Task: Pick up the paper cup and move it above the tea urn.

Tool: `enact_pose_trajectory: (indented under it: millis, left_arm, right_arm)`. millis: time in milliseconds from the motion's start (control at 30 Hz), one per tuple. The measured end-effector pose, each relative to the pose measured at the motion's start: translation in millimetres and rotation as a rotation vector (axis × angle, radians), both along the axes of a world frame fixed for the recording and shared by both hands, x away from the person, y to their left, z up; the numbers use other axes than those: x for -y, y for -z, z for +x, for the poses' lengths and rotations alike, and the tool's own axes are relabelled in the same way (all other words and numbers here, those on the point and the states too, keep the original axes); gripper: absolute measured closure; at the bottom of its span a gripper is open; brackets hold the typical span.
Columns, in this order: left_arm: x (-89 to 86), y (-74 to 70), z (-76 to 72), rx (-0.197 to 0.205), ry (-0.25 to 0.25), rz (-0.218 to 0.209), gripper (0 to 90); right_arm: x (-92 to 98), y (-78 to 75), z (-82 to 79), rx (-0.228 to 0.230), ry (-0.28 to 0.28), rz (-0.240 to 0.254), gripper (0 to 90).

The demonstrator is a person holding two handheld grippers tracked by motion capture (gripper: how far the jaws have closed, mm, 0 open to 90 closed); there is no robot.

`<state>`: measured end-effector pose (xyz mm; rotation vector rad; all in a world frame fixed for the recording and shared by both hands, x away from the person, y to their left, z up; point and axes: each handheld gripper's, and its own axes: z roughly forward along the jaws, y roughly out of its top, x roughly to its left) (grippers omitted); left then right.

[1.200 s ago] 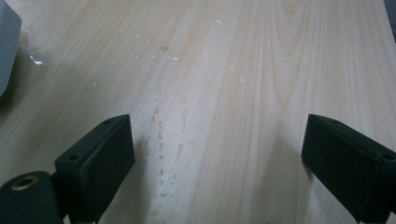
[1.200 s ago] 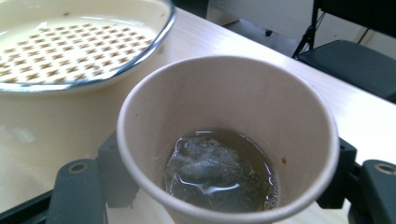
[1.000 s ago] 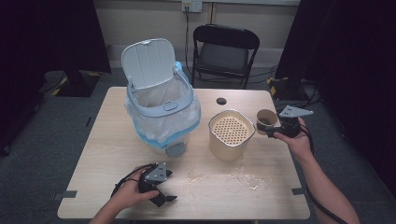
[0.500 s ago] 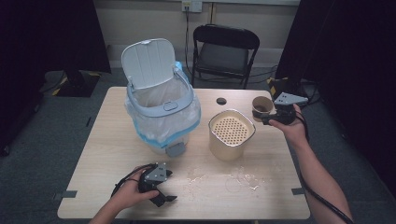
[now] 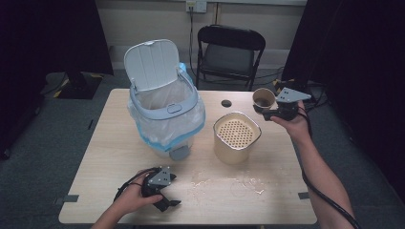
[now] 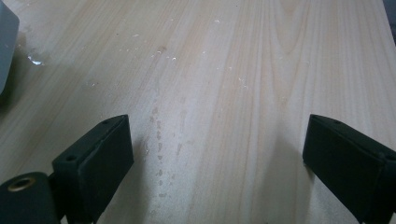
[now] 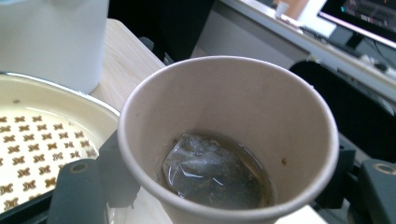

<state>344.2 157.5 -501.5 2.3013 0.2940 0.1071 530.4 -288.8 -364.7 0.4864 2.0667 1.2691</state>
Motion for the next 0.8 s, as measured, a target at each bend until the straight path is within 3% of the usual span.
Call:
enact_pose_trajectory:
  millis: [333,500,667,800]
  left_arm:
    - [-0.3,-0.2,-0.3,-0.004,-0.005,0.006,7.9]
    - [-0.5,-0.6,-0.2,-0.002,-0.004,0.012,7.9]
    - [-0.3,-0.6,-0.1,0.0,-0.002,0.015,7.2]
    - [-0.3,-0.6,-0.1,0.001,-0.002,0.016,7.2]
  right_arm:
    - [-19.6,-11.5,-5.7,0.128,-0.029,-0.147,27.1]
    - [-30.5,-12.1,-14.1,0.22,-0.042,-0.302,27.3]
    - [-40.2,-18.6,-25.5,0.308,-0.079,-0.394,27.4]
    - [-53.0,-23.7,-35.6,0.393,-0.113,-0.534,27.5]
